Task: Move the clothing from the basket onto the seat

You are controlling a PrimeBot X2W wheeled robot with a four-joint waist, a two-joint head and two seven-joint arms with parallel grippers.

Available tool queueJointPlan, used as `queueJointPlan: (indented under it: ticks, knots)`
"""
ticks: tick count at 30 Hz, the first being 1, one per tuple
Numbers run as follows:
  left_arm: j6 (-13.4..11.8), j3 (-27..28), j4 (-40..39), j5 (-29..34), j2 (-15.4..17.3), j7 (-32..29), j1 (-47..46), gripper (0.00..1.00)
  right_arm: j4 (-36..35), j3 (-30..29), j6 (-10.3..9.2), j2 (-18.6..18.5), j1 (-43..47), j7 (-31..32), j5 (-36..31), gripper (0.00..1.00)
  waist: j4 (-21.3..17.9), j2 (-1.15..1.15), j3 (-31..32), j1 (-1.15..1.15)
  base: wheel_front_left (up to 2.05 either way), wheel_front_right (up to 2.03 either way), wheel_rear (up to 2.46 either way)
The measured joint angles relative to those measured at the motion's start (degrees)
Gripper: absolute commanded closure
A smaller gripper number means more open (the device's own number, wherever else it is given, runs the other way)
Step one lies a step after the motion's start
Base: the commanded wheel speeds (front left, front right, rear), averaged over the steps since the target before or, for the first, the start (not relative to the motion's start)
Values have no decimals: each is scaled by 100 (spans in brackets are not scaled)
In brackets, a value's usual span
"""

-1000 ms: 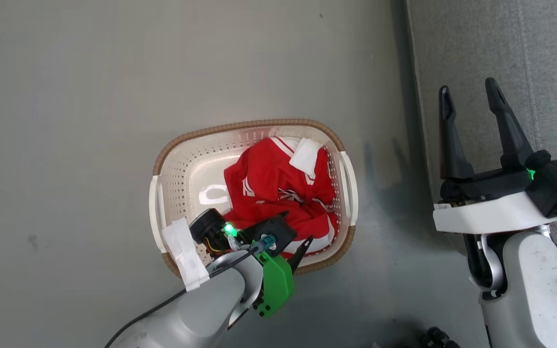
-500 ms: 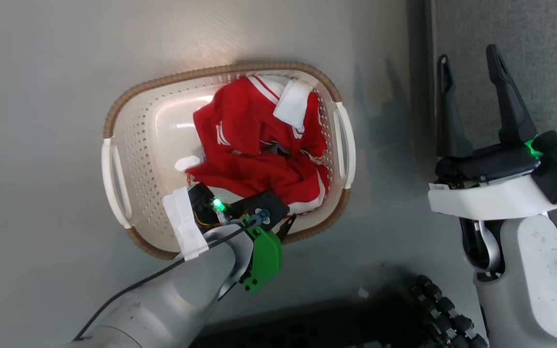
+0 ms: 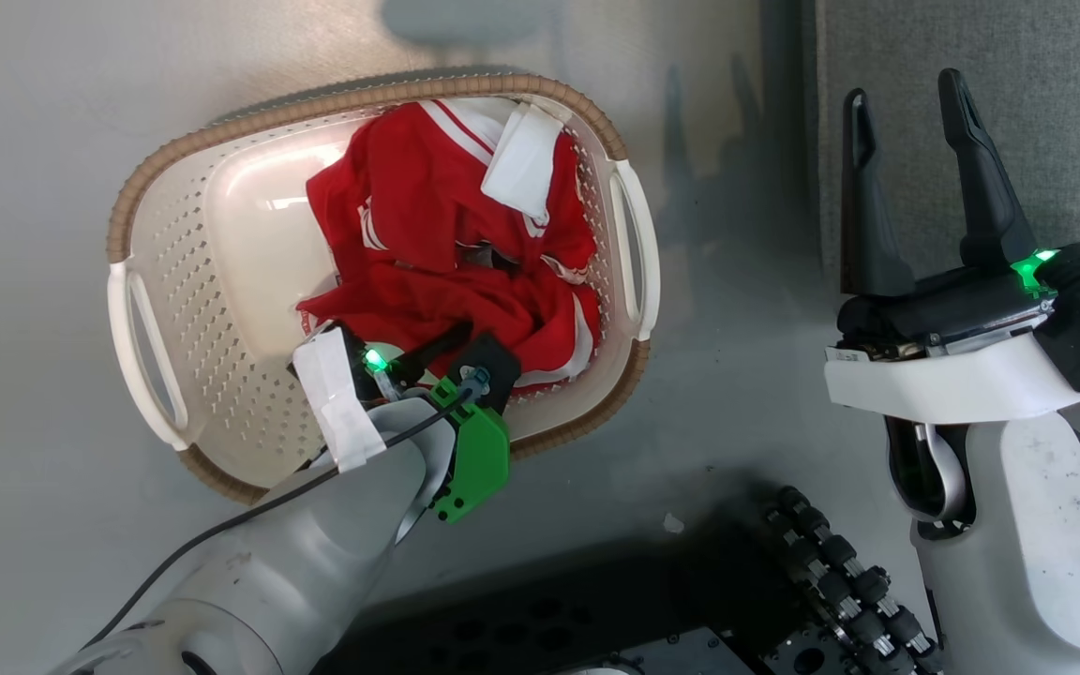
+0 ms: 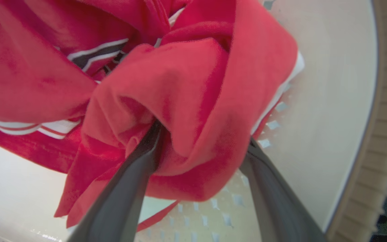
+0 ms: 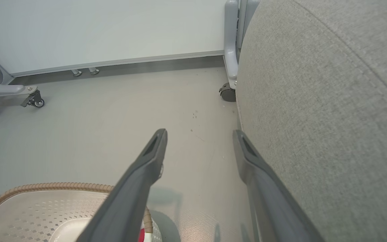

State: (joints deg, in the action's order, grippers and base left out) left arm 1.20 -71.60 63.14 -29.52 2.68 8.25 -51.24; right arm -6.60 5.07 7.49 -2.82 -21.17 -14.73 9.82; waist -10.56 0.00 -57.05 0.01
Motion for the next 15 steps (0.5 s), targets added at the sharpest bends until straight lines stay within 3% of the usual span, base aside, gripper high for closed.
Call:
queueJointPlan:
  ticks: [6,7,8,9,15]
  knots:
    - [-105,32,225,-203,0,-53,-146,0,-27,18,0,-1,-4,-9,69,0,-112,0,-90,0,0,0,0]
    - [-105,53,256,-252,0,-83,-153,34,-32,20,0,0,-4,-10,70,0,-124,0,-98,0,0,0,0]
    - [-105,55,289,-271,2,-90,-166,59,-38,19,0,0,-3,-12,81,0,-138,0,-105,0,0,0,0]
    - [-71,52,311,-285,2,-81,-187,100,-47,16,0,0,-2,-26,103,0,-148,0,-112,0,0,0,0]
    - [-25,32,391,-390,1,13,-285,100,-80,-16,0,0,7,-27,170,0,-158,0,-92,0,0,0,0]
